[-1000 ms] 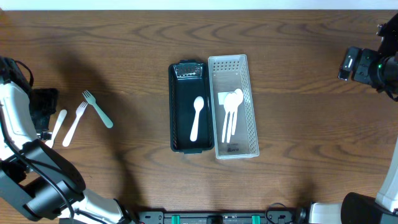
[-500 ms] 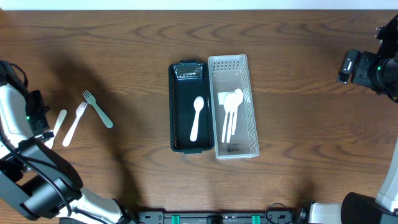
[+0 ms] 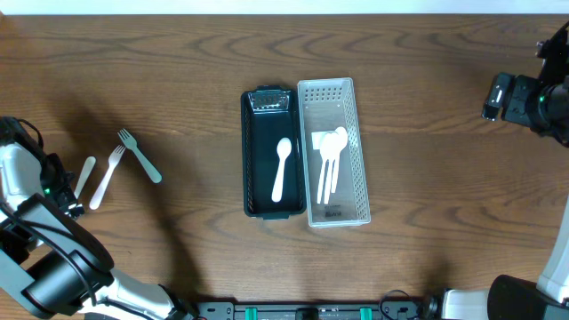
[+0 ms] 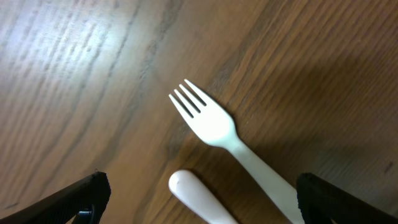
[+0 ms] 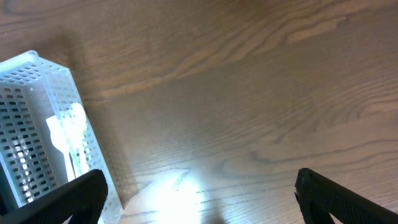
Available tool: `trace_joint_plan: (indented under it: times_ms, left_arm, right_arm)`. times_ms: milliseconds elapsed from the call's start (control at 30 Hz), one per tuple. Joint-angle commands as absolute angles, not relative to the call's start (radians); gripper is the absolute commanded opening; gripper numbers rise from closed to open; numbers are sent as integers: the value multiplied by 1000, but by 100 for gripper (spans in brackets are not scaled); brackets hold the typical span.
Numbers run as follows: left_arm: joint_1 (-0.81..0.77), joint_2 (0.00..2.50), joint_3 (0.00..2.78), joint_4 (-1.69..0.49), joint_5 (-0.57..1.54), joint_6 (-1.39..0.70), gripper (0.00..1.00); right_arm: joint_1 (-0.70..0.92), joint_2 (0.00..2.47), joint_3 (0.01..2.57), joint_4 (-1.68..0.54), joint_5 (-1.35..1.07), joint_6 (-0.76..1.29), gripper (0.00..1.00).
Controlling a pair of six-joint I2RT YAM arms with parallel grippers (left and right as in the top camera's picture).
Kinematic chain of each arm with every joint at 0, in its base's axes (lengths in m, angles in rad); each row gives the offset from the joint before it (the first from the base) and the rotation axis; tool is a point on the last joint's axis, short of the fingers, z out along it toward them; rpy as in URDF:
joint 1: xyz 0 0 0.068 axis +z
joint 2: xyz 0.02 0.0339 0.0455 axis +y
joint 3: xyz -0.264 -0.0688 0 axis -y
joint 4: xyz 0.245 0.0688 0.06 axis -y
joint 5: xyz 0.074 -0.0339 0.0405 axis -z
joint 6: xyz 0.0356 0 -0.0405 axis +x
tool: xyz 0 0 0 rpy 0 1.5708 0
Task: Pack container
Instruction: 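Move the left gripper back to the white forks and grasp one, then carry the white fork into the green basket and release it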
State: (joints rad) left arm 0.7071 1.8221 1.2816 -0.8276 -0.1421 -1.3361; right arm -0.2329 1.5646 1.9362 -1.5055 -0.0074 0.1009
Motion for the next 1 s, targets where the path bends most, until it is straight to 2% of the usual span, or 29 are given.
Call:
trace_joint_plan:
  times_ms: [0,633,667,733,833,900,967]
  left_arm:
    - [710,1848,1248,-796,-166,-1348,98]
    - [714,1998,1245,-735,-166,-1349,100]
    - [715,2003,1245,-733,-165,-1349,97]
    - [718,2010,1245,-734,-166,-1349,82]
    - [722,2015,1245,-734,-165,-1348,69]
    - [723,2014,1245,-734,-165,-1348,56]
    - [723,2014,1245,-733,-165,-1348,51]
  right_arm:
    - [-242,1565,1935,-1513,-4,88,99]
    - [-242,1565,1935,-1560,-4,88,99]
    - [-242,1565,1935,-1562,-4,88,99]
    - [-242,1565,1935,-1568,-4,88,99]
    - [-242,1565,1935,-1576,-4,88,99]
    - [-242,1565,1935,-1579,-4,88,99]
    - [-242,1565,1935,-1578,-4,88,99]
